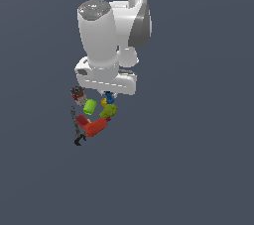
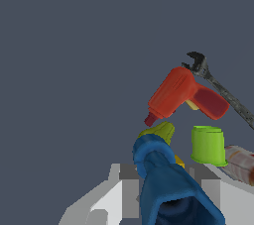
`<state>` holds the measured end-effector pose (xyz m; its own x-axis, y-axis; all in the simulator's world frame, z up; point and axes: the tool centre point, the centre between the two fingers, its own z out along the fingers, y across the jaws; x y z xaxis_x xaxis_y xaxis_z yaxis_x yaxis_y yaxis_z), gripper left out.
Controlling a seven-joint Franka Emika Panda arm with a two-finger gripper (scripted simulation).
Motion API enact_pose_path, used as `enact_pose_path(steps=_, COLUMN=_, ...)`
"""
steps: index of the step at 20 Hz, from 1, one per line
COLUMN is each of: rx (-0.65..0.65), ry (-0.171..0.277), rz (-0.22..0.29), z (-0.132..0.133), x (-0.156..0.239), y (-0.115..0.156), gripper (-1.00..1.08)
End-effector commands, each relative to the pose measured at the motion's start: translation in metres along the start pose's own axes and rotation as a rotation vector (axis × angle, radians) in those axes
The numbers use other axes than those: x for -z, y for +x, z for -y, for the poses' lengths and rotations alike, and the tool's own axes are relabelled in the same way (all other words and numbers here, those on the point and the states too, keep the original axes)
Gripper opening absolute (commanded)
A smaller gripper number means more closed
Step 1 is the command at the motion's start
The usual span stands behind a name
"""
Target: Pick up a designated object from a clutter of objects.
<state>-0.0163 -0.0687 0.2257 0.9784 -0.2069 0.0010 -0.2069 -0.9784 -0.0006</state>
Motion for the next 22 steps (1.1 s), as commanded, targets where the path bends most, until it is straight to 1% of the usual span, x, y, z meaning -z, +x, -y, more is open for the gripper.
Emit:
enact_pose_path(steps=1, rx=0.000, ry=0.000, rz=0.001, z=-0.005, x=0.026, y=0.000, gripper=-1.00)
enact_pose_path(steps=7, rx=0.000, ry=0.000, rz=0.001, z=-0.015, x=0.086, y=0.004, gripper=-1.00)
enact_pose_path(steps=12, rx=0.000, ry=0.000, rz=0.001, z=-0.022, x=0.123, y=0.007, gripper=-1.00)
enact_pose_path(steps=17, rx=0.000, ry=0.000, rz=0.001, z=-0.026, x=0.148, y=0.009, gripper=-1.00)
enact_pose_path(steps=22, rx=0.000, ry=-0.001, rz=0.001, z=-0.027, x=0.159, y=0.011, gripper=-1.00)
